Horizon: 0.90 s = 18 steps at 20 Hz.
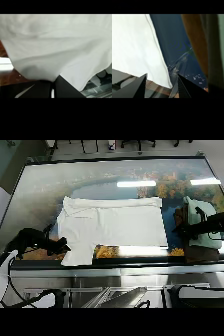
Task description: Fold the shirts.
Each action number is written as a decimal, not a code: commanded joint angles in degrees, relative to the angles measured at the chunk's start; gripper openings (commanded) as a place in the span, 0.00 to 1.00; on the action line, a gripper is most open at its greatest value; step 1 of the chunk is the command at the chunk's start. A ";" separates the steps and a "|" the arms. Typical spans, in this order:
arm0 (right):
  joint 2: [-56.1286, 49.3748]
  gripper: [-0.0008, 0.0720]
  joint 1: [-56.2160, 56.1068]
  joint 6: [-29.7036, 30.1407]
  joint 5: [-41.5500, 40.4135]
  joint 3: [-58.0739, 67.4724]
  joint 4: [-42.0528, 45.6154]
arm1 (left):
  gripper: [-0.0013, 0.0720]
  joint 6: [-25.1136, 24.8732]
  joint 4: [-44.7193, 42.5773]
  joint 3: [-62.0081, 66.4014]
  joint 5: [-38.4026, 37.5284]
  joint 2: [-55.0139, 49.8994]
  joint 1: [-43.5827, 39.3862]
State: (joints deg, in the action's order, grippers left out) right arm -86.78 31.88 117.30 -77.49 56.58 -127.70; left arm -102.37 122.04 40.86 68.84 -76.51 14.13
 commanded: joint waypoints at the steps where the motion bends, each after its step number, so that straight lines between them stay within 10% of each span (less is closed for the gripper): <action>1: -2.21 0.61 -2.75 -0.07 0.70 -0.20 -0.11 | 0.04 -0.33 1.01 3.89 2.58 1.88 0.02; 9: -8.46 0.58 -9.94 -0.68 1.81 -0.28 -0.59 | 0.04 -0.33 1.03 8.04 8.68 2.34 0.02; 11: -8.41 0.14 -10.25 1.70 0.00 -0.28 -4.20 | 0.04 -0.31 1.07 9.46 10.34 2.40 -0.09; 18: 1.68 0.03 -8.70 -4.87 -1.55 -0.31 5.55 | 0.04 8.96 -11.21 7.28 17.51 17.57 -3.78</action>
State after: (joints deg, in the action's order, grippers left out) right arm -89.60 22.50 117.51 -78.70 56.25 -129.58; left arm -98.24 118.67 49.84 82.17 -65.12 11.97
